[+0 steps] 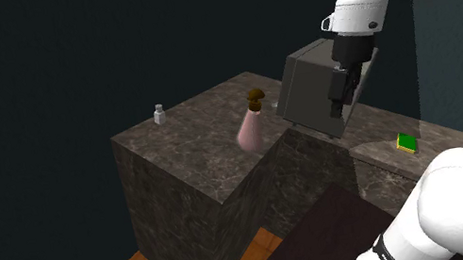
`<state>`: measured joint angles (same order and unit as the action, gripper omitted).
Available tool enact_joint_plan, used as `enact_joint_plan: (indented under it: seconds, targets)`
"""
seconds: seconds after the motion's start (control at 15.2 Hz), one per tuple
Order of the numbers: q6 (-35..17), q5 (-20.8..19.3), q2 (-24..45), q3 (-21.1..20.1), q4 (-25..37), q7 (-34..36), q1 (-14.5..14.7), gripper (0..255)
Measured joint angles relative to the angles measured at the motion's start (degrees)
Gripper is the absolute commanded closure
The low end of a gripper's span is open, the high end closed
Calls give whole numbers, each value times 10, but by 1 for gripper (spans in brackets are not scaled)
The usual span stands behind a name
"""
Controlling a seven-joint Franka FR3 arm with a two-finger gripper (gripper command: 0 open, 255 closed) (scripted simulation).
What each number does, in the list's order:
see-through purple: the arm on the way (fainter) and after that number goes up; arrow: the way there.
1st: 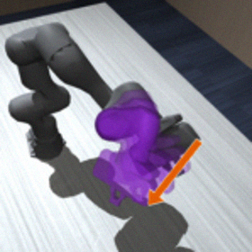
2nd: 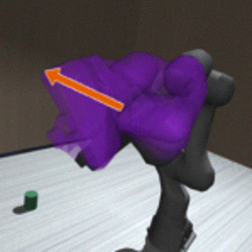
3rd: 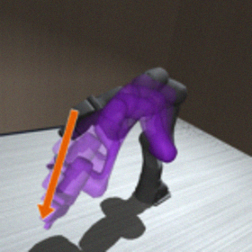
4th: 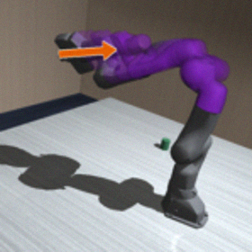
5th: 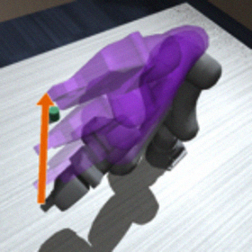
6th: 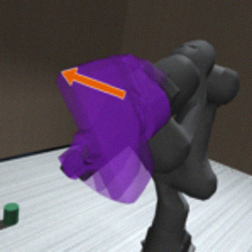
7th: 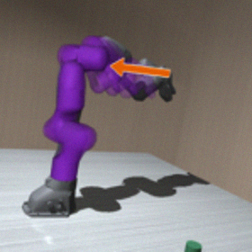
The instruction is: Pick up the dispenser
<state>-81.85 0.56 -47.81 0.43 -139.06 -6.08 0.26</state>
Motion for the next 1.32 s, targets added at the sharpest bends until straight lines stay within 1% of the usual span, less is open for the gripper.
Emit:
enact_joint_plan:
  seconds: [0.07,0.2,0.4,0.53,0.79,1.32]
  targets:
    - [0,0,0,0,0,0,0,0]
    - [-16,1,24,2,9,4,-4,0]
    - [-60,2,88,11,31,11,-12,0]
    - [-81,6,124,15,49,18,-16,0]
    - [-125,10,218,30,103,23,-27,0]
    - [-171,33,391,57,236,33,-44,0]
